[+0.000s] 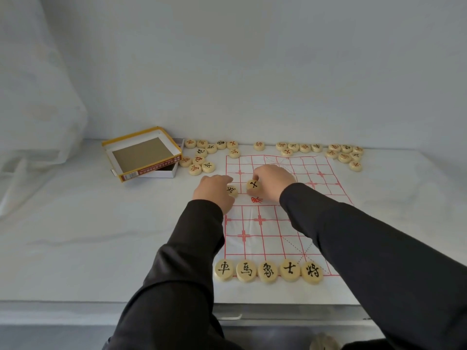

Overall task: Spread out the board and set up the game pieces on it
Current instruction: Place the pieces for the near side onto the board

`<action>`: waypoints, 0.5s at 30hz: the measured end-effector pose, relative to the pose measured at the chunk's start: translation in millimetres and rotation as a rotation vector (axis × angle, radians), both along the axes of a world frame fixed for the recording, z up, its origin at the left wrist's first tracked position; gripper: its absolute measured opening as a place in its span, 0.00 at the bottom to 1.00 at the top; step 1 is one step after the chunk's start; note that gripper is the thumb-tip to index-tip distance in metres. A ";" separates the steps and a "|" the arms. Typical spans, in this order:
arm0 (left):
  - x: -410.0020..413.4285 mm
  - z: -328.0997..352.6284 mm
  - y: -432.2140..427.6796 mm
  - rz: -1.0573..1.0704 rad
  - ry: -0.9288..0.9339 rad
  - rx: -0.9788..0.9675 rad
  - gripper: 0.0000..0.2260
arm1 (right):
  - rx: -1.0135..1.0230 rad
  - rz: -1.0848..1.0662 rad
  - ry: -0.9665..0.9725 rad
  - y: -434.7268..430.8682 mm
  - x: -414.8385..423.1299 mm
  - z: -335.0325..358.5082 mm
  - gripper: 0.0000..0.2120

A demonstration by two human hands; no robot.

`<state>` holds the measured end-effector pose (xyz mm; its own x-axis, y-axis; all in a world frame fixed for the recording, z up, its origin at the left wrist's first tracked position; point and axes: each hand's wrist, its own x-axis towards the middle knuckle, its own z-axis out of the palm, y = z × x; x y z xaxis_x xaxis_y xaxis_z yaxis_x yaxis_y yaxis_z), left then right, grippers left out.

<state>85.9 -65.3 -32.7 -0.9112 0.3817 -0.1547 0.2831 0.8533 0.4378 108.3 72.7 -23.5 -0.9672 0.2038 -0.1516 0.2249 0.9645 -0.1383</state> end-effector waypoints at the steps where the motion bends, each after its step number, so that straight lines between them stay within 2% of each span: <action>1: 0.3 -0.4 0.8 -0.007 0.003 -0.001 0.24 | -0.013 0.007 0.008 0.7 1.2 0.0 0.13; 4: 1.4 -1.9 2.7 -0.031 -0.001 -0.019 0.25 | -0.057 0.109 0.002 6.7 10.2 4.2 0.13; 8: 1.1 -2.8 6.3 -0.042 -0.005 -0.048 0.24 | -0.036 0.245 -0.103 15.3 28.5 8.3 0.20; 10: 2.2 -2.4 8.7 -0.055 0.003 -0.080 0.24 | -0.065 0.241 -0.110 18.5 36.1 9.4 0.23; 15: 0.9 -1.0 10.7 -0.075 0.034 -0.146 0.24 | -0.101 0.175 -0.087 17.8 46.9 7.7 0.24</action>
<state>86.8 -54.5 -33.8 -0.8868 0.4244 -0.1826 0.3609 0.8831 0.2999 155.2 90.5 -15.8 -0.9688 0.0132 -0.2475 0.0704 0.9721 -0.2239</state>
